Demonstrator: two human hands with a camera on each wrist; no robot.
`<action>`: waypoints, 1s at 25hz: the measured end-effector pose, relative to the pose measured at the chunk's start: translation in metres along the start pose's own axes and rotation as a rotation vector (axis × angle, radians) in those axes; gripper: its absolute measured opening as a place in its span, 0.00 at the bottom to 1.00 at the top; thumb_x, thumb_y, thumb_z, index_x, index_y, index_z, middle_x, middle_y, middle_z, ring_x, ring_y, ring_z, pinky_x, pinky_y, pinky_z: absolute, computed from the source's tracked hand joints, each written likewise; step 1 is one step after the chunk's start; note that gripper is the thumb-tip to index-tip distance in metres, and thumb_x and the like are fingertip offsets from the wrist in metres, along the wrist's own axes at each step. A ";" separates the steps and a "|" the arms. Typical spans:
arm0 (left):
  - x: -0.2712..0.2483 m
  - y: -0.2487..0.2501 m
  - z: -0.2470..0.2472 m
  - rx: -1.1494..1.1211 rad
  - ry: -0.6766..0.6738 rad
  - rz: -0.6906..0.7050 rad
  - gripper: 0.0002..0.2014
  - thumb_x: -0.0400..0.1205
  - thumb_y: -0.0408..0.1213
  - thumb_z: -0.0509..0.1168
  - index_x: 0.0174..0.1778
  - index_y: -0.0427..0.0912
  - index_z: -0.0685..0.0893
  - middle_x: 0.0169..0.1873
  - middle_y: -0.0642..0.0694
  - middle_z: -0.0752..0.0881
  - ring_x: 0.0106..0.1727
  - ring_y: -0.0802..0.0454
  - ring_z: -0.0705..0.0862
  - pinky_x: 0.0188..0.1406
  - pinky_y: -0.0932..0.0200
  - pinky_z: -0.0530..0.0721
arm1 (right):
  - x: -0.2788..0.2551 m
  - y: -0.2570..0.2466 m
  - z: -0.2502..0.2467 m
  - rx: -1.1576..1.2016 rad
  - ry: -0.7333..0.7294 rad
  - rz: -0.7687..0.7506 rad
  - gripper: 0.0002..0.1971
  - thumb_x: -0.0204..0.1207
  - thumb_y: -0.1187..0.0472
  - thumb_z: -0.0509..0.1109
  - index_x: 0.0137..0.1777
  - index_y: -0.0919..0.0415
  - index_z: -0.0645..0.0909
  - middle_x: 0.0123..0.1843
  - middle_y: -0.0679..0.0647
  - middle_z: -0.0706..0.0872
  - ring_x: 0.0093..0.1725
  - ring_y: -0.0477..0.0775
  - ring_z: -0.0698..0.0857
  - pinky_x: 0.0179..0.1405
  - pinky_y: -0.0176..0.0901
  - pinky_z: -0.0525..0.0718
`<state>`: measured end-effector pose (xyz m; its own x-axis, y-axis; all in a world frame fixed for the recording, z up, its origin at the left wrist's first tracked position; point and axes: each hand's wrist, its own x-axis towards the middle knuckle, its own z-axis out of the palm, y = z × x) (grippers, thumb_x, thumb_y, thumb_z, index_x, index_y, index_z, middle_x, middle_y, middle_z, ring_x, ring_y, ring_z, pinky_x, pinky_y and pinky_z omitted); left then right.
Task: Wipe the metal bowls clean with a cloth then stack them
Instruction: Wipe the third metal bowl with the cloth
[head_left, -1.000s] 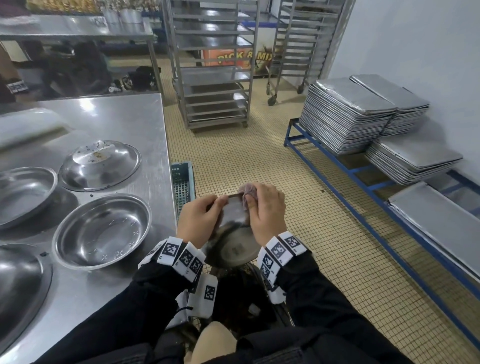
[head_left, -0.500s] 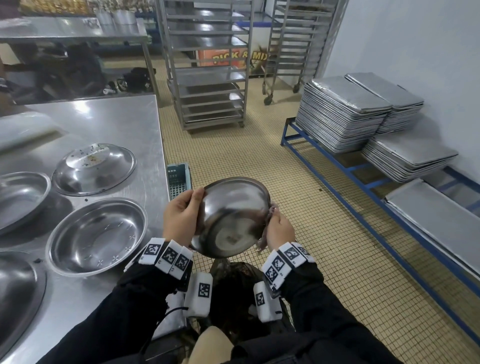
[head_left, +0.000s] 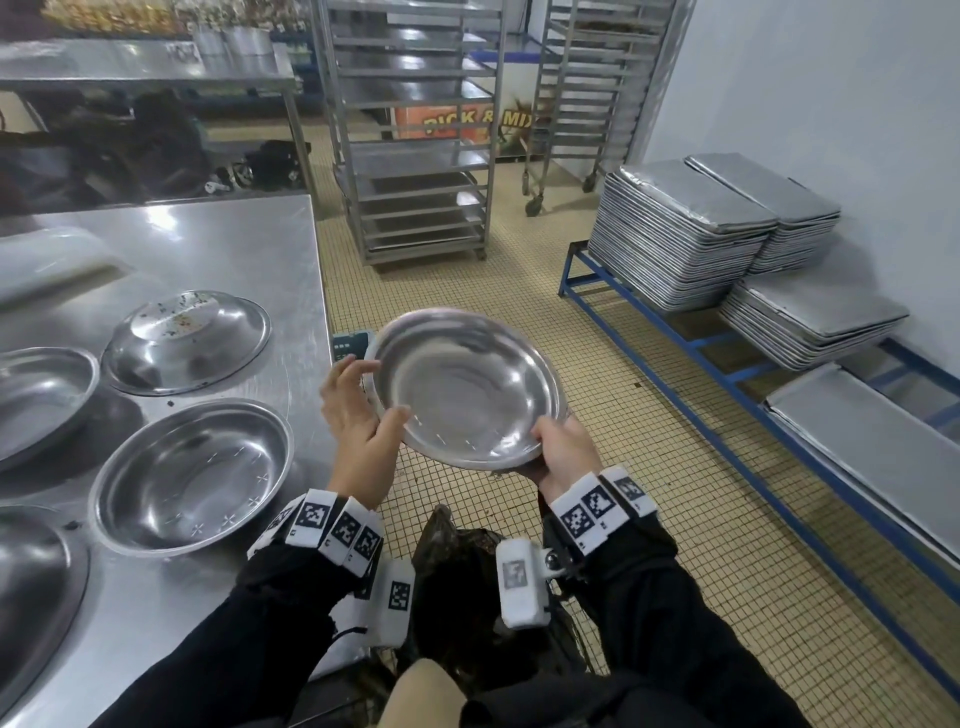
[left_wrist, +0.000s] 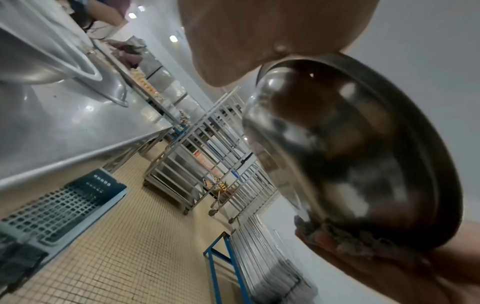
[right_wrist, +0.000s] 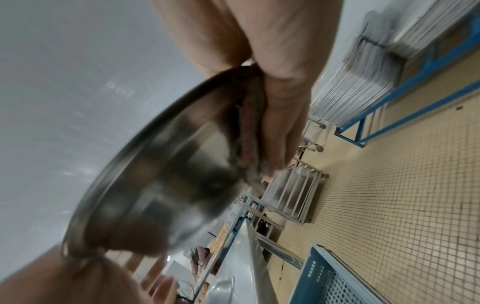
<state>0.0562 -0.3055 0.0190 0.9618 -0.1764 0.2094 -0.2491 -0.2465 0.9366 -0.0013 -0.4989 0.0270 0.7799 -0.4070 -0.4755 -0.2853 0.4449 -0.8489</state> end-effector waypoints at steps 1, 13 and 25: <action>-0.001 0.002 0.000 -0.121 -0.022 -0.053 0.26 0.72 0.40 0.61 0.64 0.65 0.63 0.70 0.46 0.65 0.75 0.41 0.66 0.73 0.32 0.68 | -0.002 0.005 0.003 -0.002 0.014 -0.044 0.14 0.75 0.72 0.59 0.57 0.58 0.75 0.55 0.63 0.83 0.52 0.63 0.86 0.50 0.59 0.88; 0.000 0.008 -0.013 -0.271 -0.088 -0.331 0.24 0.86 0.32 0.55 0.78 0.54 0.64 0.52 0.46 0.83 0.51 0.48 0.84 0.45 0.57 0.83 | 0.015 0.043 -0.011 -0.515 0.095 -0.227 0.19 0.86 0.46 0.50 0.58 0.58 0.77 0.46 0.53 0.85 0.39 0.51 0.84 0.42 0.49 0.87; 0.001 -0.003 -0.030 -0.004 -0.205 -0.397 0.13 0.88 0.49 0.54 0.68 0.55 0.74 0.45 0.48 0.87 0.44 0.45 0.88 0.43 0.51 0.85 | 0.034 0.032 -0.006 -0.924 -0.002 -0.778 0.14 0.84 0.55 0.59 0.65 0.57 0.78 0.58 0.49 0.82 0.54 0.44 0.79 0.59 0.43 0.80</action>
<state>0.0610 -0.2763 0.0246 0.9402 -0.2543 -0.2266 0.1358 -0.3301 0.9341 0.0124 -0.5030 -0.0180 0.9206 -0.3112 0.2359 -0.0292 -0.6572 -0.7531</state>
